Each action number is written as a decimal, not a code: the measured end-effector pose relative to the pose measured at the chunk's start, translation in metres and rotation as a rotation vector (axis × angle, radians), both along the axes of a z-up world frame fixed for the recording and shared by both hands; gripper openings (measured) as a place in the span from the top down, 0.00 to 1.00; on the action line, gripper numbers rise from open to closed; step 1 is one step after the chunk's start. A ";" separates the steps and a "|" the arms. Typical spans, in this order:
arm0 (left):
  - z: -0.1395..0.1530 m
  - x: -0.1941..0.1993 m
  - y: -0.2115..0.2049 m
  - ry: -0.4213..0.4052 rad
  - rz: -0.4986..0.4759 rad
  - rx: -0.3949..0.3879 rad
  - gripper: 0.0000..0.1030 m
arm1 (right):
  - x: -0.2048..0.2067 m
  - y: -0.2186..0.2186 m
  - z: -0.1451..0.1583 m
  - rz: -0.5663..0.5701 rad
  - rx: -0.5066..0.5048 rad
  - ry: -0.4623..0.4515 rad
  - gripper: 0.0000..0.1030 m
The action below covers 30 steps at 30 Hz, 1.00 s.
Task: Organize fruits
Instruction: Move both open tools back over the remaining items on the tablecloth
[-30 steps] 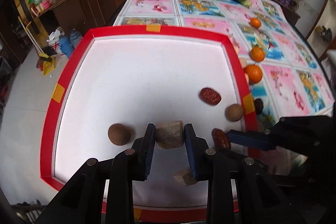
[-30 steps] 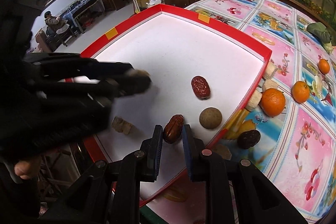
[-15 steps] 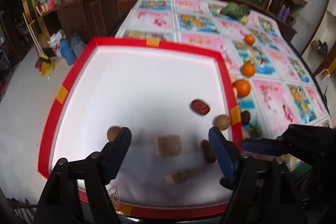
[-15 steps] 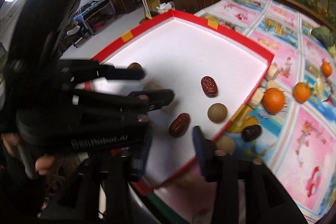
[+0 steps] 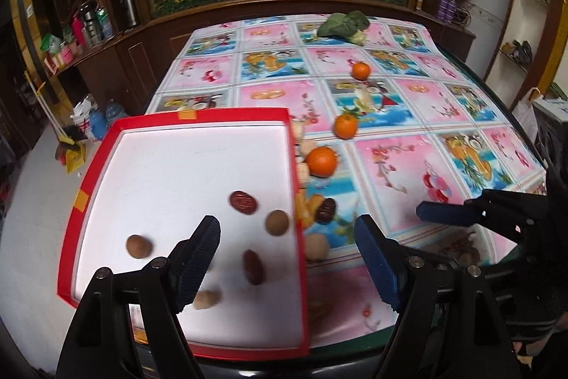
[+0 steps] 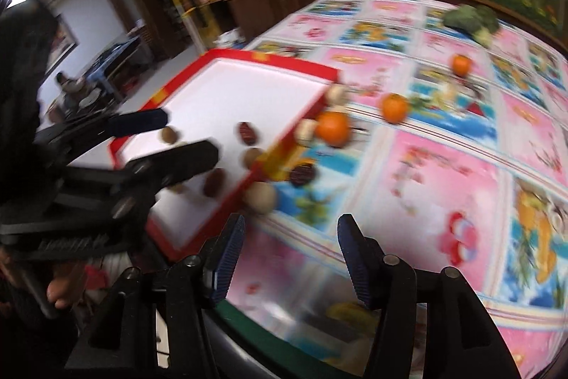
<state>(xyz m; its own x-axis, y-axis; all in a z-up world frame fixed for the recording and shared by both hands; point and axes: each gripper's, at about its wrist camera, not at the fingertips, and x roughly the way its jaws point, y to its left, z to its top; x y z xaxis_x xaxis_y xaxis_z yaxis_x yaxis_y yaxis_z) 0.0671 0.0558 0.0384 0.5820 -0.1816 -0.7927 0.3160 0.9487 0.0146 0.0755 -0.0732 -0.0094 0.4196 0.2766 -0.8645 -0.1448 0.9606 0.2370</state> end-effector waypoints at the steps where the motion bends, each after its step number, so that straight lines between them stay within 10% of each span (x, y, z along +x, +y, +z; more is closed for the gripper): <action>1: 0.000 -0.001 -0.004 0.004 -0.004 0.000 0.24 | -0.002 -0.009 -0.001 -0.027 -0.007 -0.001 0.46; 30: -0.019 0.007 -0.024 0.109 0.028 0.006 0.28 | -0.009 -0.070 -0.016 -0.179 0.038 0.038 0.57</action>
<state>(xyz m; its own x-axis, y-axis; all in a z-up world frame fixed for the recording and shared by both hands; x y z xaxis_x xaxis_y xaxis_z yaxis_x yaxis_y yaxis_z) 0.0746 0.0317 0.0198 0.4969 -0.1617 -0.8526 0.2895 0.9571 -0.0129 0.0666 -0.1434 -0.0251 0.4320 0.2330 -0.8713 0.0380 0.9605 0.2757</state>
